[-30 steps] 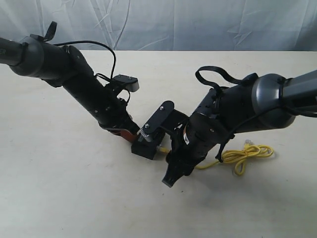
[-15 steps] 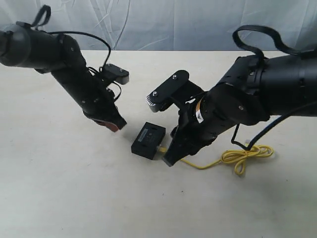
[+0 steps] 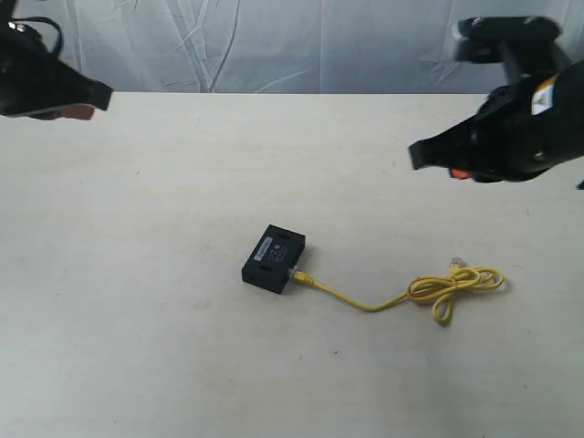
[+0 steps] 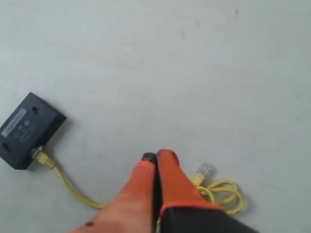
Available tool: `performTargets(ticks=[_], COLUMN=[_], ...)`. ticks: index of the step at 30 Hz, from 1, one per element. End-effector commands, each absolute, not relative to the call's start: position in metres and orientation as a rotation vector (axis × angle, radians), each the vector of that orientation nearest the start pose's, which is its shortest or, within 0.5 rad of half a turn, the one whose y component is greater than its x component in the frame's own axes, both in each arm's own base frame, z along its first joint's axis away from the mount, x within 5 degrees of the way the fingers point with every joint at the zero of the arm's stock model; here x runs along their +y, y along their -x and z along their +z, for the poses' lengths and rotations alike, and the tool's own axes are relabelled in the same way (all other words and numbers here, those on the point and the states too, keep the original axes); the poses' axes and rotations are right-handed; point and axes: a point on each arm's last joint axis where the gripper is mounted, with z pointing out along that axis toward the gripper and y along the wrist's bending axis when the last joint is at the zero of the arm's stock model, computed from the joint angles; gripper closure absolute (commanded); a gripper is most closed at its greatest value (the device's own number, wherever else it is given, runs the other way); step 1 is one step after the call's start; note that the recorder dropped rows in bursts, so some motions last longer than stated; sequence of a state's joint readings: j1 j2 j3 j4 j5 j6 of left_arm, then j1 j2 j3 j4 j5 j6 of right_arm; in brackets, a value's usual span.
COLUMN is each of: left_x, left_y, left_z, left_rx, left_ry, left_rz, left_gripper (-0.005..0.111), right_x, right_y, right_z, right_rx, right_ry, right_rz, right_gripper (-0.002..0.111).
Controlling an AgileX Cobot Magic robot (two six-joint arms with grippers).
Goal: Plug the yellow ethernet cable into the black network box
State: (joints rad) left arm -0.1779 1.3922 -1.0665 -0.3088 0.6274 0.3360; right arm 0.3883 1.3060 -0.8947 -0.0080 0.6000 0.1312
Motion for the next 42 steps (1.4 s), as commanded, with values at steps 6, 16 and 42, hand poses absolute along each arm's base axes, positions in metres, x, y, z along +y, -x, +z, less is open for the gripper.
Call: performTargets(ticks=[6, 16, 42], left_x=[-0.044, -0.030, -0.029], left_y=[-0.195, -0.121, -0.107], left_z=[0.356, 0.362, 0.365], left_rx=[2.002, 1.779, 1.753], left_ry=[-0.278, -0.264, -0.273], left_rz=[-0.222, -0.190, -0.192], left_gripper=[0.107, 0.107, 0.107], right_x=[0.055, 0.027, 0.024], right_y=[-0.161, -0.081, -0.070], right_z=[0.319, 0.326, 0.320], right_rx=[2.174, 1.701, 1.647], right_ry=[0.257, 0.277, 0.245], right_rz=[0.225, 0.234, 0.284], right_gripper=[0.108, 0.108, 0.108])
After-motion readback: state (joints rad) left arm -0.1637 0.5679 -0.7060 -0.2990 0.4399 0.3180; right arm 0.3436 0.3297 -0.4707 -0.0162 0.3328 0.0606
